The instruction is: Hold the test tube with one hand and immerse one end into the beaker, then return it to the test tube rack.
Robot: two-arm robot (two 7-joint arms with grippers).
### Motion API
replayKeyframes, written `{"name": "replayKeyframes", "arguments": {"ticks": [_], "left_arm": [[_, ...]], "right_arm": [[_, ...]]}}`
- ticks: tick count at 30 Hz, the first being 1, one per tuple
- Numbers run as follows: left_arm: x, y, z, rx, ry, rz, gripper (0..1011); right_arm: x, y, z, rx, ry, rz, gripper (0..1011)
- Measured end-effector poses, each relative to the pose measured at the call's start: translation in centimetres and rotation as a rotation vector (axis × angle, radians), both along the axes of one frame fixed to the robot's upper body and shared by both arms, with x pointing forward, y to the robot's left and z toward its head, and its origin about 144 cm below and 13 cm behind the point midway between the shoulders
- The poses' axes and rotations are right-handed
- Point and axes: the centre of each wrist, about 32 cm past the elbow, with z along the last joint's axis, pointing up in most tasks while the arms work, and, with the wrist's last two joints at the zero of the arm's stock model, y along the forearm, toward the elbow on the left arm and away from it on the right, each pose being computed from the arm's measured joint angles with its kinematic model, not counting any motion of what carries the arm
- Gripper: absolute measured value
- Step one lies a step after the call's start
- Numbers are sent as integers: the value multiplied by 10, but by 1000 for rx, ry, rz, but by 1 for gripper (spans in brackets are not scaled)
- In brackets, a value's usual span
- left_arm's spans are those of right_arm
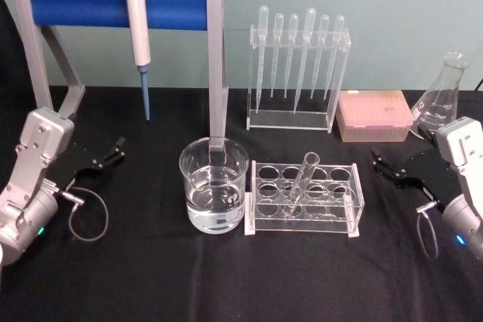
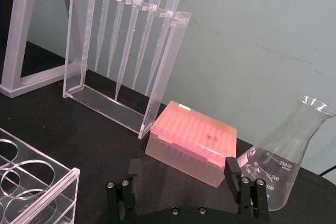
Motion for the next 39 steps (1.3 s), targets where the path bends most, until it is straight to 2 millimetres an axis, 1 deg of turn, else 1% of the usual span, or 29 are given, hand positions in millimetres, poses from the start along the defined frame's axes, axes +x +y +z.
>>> {"name": "replayKeyframes", "arguments": {"ticks": [39], "left_arm": [[0,0,0,0,0,0,1000]], "right_arm": [[0,0,0,0,0,0,1002]]}}
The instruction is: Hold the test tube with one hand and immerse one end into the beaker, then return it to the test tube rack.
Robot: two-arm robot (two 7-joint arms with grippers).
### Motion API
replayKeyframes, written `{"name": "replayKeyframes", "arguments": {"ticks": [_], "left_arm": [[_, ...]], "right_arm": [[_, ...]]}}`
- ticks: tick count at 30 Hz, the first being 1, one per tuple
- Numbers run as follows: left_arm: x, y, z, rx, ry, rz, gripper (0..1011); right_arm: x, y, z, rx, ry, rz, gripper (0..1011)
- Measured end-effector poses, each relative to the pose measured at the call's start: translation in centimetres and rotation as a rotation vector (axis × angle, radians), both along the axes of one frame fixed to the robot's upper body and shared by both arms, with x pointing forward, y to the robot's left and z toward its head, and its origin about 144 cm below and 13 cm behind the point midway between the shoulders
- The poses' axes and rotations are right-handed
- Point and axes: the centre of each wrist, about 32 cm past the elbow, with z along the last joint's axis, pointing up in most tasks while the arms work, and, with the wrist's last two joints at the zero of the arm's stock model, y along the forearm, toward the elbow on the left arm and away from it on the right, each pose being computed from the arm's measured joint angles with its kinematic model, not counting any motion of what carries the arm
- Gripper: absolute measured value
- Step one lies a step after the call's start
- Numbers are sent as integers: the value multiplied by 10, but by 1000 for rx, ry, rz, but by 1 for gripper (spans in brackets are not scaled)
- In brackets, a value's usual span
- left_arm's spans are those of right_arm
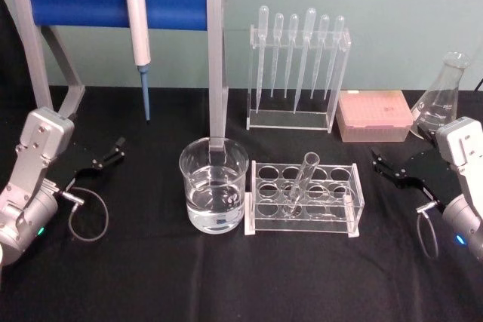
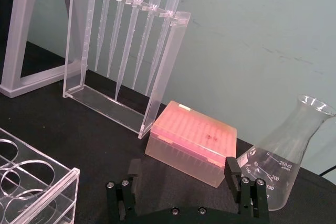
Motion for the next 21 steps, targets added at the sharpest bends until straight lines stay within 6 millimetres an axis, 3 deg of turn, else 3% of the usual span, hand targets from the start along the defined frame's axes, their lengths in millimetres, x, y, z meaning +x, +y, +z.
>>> {"name": "replayKeyframes", "arguments": {"ticks": [21], "left_arm": [[0,0,0,0,0,0,1000]], "right_arm": [[0,0,0,0,0,0,1003]]}}
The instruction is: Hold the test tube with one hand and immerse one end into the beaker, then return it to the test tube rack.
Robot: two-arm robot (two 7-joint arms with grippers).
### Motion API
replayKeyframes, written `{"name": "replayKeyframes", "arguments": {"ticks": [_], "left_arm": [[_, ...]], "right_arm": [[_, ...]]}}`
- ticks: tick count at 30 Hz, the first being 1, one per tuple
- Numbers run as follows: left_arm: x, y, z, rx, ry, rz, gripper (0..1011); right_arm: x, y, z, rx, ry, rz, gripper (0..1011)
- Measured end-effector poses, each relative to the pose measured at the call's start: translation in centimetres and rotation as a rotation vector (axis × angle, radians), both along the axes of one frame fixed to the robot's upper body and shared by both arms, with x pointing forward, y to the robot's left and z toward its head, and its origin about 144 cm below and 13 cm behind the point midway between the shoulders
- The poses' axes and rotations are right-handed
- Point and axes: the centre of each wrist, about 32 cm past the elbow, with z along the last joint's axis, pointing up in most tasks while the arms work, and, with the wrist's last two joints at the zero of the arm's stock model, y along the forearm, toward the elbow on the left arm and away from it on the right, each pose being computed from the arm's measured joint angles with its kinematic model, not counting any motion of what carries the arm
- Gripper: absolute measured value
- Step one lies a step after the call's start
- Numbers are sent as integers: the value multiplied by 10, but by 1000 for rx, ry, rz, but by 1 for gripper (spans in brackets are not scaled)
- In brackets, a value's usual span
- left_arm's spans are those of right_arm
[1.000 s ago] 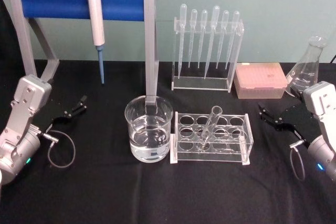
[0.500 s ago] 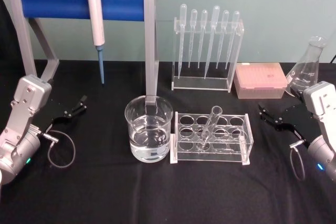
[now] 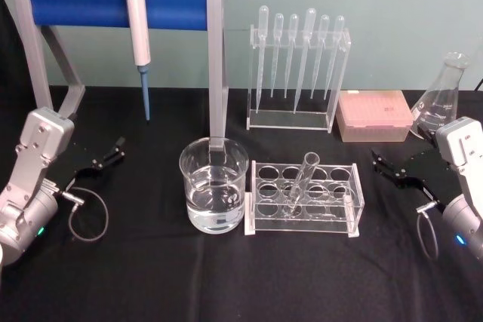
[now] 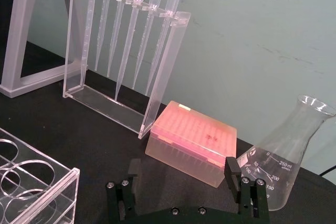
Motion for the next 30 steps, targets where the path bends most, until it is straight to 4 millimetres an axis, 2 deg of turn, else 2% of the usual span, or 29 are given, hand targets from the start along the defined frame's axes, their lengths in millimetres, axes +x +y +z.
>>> {"name": "replayKeyframes", "arguments": {"ticks": [30], "left_arm": [[0,0,0,0,0,0,1000]], "right_arm": [[2,-3,4,27,-6,-7,1002]]}}
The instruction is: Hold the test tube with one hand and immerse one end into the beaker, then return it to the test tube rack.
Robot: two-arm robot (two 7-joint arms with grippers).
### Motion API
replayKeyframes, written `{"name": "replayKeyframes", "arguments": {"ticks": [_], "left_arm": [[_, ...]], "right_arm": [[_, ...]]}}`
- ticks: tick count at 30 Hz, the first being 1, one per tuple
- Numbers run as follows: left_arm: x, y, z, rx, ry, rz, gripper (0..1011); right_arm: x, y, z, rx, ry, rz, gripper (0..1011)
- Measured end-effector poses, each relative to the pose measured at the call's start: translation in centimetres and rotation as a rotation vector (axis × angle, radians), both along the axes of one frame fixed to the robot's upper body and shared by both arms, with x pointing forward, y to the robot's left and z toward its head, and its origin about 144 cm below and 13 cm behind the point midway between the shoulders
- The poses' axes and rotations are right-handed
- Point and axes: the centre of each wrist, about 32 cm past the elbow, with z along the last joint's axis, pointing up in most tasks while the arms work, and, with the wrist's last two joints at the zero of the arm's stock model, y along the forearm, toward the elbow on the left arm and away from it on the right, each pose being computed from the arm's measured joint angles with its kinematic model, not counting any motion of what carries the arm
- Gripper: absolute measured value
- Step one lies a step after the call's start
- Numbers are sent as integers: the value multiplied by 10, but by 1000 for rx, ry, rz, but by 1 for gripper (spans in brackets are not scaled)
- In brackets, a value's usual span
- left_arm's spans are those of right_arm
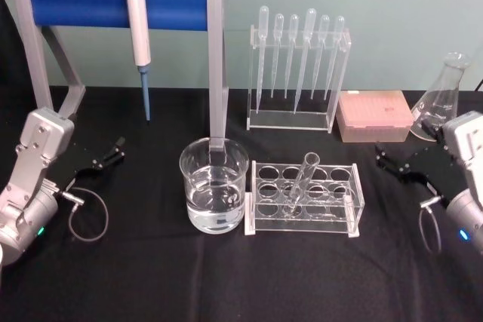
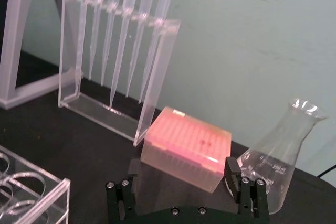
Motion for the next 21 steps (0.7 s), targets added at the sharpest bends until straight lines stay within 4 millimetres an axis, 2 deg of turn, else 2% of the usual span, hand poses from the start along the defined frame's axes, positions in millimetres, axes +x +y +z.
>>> {"name": "replayKeyframes", "arguments": {"ticks": [10,21], "left_arm": [[0,0,0,0,0,0,1000],[0,0,0,0,0,0,1000]], "right_arm": [[-5,-16,23,70,-28,60,1002],[-28,-47,39,138,-11,339,1002]]}}
